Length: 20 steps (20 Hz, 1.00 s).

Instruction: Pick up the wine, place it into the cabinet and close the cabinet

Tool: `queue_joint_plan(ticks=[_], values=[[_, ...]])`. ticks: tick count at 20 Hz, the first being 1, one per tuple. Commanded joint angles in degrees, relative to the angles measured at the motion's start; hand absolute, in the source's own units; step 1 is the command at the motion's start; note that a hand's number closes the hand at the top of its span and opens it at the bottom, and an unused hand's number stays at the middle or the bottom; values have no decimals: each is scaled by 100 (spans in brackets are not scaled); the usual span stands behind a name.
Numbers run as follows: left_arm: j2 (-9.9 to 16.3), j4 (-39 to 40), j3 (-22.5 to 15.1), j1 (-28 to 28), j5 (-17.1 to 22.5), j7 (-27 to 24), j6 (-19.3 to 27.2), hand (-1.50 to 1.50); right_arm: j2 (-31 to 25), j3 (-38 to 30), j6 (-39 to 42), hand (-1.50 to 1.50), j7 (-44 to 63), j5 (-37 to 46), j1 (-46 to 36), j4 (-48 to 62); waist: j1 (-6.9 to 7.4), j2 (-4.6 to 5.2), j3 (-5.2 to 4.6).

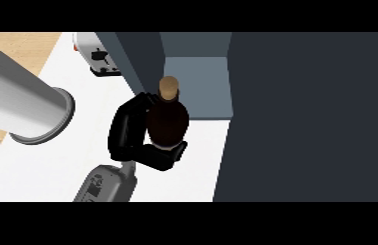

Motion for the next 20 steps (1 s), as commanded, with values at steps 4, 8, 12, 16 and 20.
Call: queue_joint_plan(ticks=[4,8,12,16,20], values=[[-3,-314,-372,-1204,143,1245,1276,150,-136,-402,66,-150,531,-779,28,-633,-84,11,-1],[-3,-30,-296,-1739,96,1630,1713,150,36,-323,164,-150,115,-731,181,-289,-65,33,-2],[-3,-247,-199,-1752,44,1967,1719,150,154,-127,150,-150,-33,-431,466,-545,-14,25,-3],[-3,1208,-356,-2623,428,1132,2235,150,167,-13,111,-150,120,-467,305,-635,-145,49,-5],[69,1122,-345,-2638,-203,1397,2123,150,-193,-752,322,-150,388,-1147,136,-578,-103,18,0]])
